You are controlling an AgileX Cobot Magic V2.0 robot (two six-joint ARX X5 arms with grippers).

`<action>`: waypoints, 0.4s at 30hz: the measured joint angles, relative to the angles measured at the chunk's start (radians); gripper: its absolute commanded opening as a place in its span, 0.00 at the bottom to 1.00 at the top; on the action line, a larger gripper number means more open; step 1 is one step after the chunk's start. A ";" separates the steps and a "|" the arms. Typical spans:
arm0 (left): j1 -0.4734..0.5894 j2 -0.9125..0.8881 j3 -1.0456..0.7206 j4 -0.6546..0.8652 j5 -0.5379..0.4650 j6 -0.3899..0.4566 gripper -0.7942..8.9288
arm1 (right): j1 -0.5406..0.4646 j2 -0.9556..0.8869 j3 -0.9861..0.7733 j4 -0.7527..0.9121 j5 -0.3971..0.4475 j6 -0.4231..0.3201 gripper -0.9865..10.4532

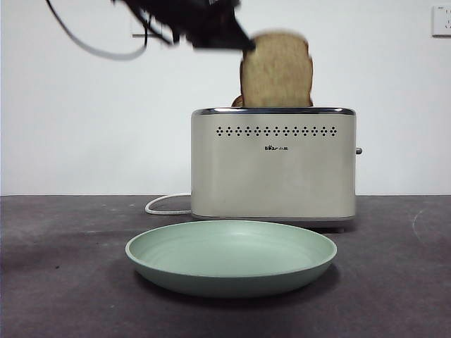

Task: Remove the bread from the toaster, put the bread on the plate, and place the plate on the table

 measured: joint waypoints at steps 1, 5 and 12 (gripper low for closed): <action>0.000 -0.008 0.033 -0.037 0.001 0.000 0.07 | 0.000 0.001 0.000 0.000 0.000 0.000 0.61; 0.000 -0.048 0.121 -0.147 0.001 0.000 0.08 | 0.000 0.010 0.000 0.000 0.000 0.000 0.61; 0.000 -0.221 0.122 -0.192 -0.022 -0.035 0.08 | 0.000 0.037 0.000 0.001 0.000 0.000 0.61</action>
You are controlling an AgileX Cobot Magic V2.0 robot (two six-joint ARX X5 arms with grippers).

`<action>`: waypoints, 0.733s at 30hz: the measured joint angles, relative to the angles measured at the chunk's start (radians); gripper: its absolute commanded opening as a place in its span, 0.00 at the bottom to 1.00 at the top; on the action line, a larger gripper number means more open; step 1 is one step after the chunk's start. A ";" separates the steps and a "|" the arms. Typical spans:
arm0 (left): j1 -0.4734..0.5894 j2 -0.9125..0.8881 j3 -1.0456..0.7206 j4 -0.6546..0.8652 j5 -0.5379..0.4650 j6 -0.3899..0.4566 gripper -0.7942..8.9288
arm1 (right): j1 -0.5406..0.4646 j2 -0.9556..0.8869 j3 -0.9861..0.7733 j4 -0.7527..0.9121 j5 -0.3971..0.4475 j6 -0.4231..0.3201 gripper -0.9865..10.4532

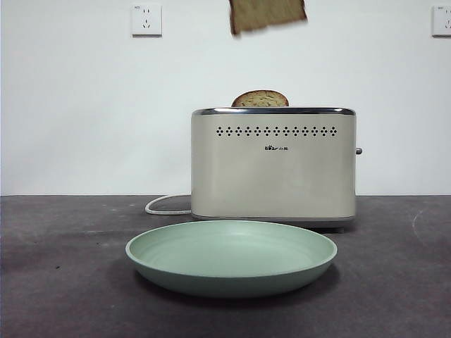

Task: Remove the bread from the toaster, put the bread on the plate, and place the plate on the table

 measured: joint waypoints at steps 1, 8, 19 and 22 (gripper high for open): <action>0.000 -0.032 0.000 -0.029 -0.014 -0.003 0.08 | 0.000 0.004 0.000 0.000 0.000 0.000 0.61; 0.000 -0.205 0.004 -0.277 -0.073 -0.007 0.08 | 0.000 0.037 0.000 0.012 0.000 0.000 0.61; 0.000 -0.456 -0.066 -0.593 -0.073 -0.009 0.08 | 0.000 0.151 0.000 0.090 0.000 0.001 0.61; 0.000 -0.536 -0.174 -0.597 -0.073 -0.010 0.08 | 0.000 0.206 0.000 0.108 0.000 0.001 0.61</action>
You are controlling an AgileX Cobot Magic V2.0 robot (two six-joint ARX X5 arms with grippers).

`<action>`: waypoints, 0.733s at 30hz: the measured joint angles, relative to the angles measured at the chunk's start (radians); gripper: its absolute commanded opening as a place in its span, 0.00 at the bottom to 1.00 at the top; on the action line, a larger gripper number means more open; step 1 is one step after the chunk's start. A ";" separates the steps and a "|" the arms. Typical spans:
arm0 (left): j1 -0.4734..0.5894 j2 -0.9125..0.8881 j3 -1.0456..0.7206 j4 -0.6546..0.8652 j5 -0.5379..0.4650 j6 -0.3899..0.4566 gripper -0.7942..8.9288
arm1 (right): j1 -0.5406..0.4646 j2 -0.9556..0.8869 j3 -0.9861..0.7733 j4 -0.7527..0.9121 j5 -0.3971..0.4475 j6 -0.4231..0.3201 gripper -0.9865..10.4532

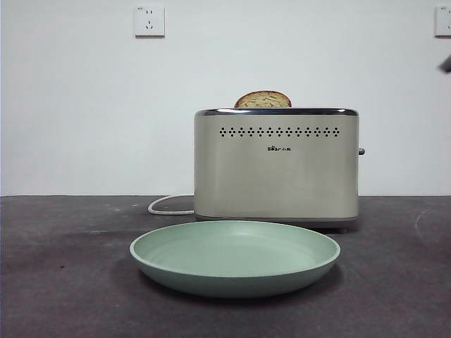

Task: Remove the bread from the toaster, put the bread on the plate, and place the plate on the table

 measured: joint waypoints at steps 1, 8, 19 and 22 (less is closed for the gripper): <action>0.000 -0.033 -0.045 0.000 0.000 -0.002 0.08 | 0.000 0.023 0.000 0.010 0.000 0.000 0.61; 0.000 -0.271 -0.353 0.025 0.000 -0.083 0.08 | 0.022 0.197 0.000 0.060 0.001 0.000 0.61; 0.000 -0.424 -0.499 0.008 0.005 -0.202 0.08 | 0.206 0.550 0.000 0.230 0.106 0.004 0.60; 0.000 -0.424 -0.499 0.002 0.005 -0.210 0.08 | 0.225 0.619 0.000 0.267 0.105 0.014 0.50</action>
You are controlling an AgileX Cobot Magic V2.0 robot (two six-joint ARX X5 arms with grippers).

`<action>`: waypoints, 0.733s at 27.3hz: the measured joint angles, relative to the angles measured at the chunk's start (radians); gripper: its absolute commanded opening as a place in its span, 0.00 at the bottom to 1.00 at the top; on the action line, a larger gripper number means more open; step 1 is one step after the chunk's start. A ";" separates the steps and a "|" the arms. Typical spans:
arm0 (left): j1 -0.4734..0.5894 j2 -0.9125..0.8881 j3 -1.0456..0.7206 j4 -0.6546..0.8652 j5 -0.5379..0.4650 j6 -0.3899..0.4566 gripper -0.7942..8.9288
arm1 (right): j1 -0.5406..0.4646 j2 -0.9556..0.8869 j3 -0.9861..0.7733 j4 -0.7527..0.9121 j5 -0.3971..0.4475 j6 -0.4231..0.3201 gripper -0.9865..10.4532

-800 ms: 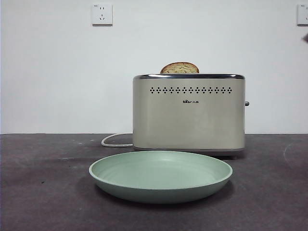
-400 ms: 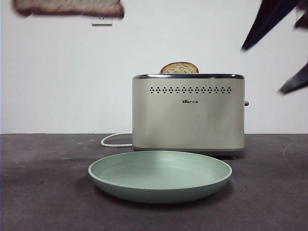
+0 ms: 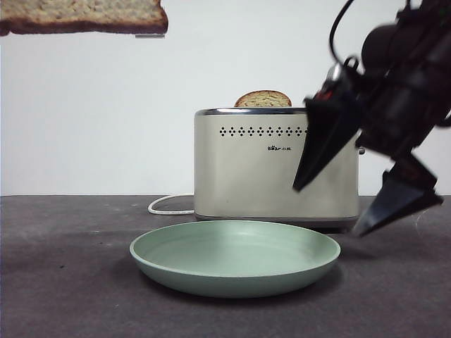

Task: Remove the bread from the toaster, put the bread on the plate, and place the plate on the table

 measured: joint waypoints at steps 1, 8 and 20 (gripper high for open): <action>0.000 0.000 0.000 -0.003 0.000 0.000 0.08 | 0.005 0.014 0.000 0.010 0.001 0.001 0.48; 0.000 0.001 0.000 -0.003 0.000 -0.011 0.08 | 0.039 0.063 0.000 0.068 0.008 0.008 0.46; 0.000 0.001 0.000 -0.004 0.000 -0.039 0.08 | 0.062 0.111 0.000 0.109 0.038 0.013 0.08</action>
